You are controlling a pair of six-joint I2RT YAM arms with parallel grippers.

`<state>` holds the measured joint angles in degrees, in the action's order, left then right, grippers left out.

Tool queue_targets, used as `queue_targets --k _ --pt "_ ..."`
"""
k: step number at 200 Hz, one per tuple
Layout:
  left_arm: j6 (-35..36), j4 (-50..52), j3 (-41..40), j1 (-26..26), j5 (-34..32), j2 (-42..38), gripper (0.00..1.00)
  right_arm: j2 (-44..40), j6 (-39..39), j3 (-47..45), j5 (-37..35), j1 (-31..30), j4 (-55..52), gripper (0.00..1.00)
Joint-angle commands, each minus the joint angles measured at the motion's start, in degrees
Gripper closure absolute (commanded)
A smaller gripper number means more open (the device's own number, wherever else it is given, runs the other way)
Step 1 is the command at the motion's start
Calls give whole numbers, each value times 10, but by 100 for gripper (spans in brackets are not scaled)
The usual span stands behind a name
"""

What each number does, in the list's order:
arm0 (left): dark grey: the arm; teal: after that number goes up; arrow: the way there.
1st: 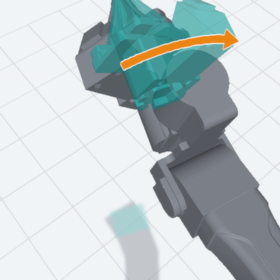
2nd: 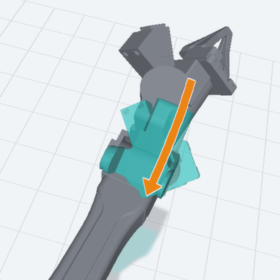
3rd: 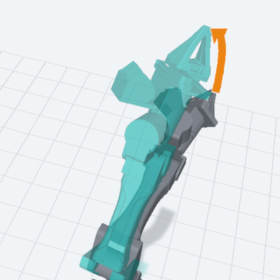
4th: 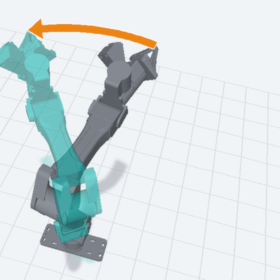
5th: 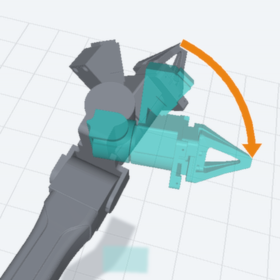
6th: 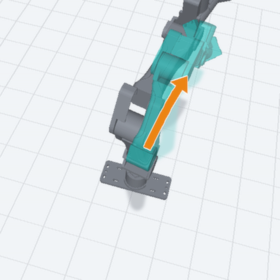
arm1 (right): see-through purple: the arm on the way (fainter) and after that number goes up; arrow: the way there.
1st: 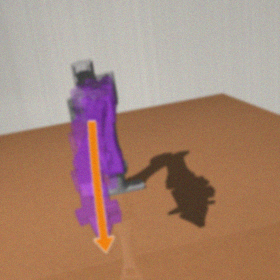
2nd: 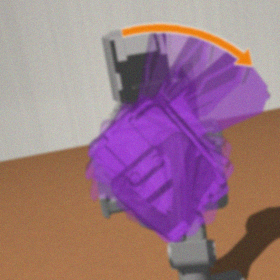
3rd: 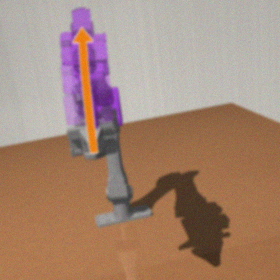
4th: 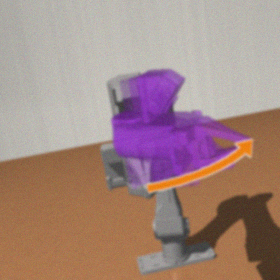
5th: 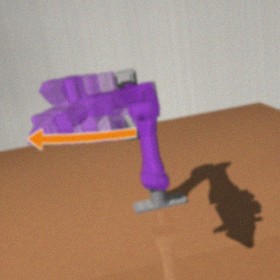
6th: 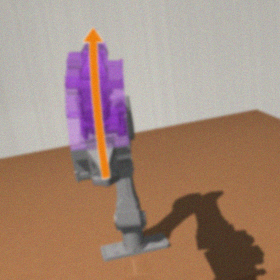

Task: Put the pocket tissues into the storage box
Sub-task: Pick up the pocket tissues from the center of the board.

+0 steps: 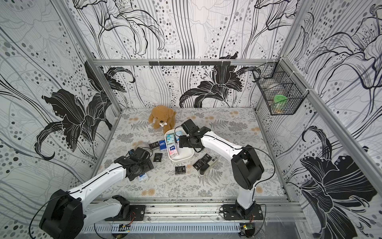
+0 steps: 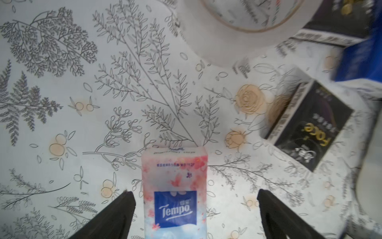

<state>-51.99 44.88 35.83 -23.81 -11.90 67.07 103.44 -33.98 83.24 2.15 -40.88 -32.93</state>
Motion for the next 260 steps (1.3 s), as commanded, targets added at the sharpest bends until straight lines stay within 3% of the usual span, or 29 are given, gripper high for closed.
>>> queue_targets --k 1,35,132,191,260 --pt "-18 14 15 3 -17 9 2 9 4 3 -1 2 -6 19" --pt "-14 -14 3 3 -13 26 4 9 7 3 -6 2 -13 19" --pt "-8 -74 -38 3 6 41 21 10 11 0 -12 2 -18 19" --pt "-9 -82 -44 3 8 35 53 3 10 -8 -17 2 -19 19" --pt "-7 -56 -16 3 12 -2 52 -2 8 -15 -21 3 -12 19"
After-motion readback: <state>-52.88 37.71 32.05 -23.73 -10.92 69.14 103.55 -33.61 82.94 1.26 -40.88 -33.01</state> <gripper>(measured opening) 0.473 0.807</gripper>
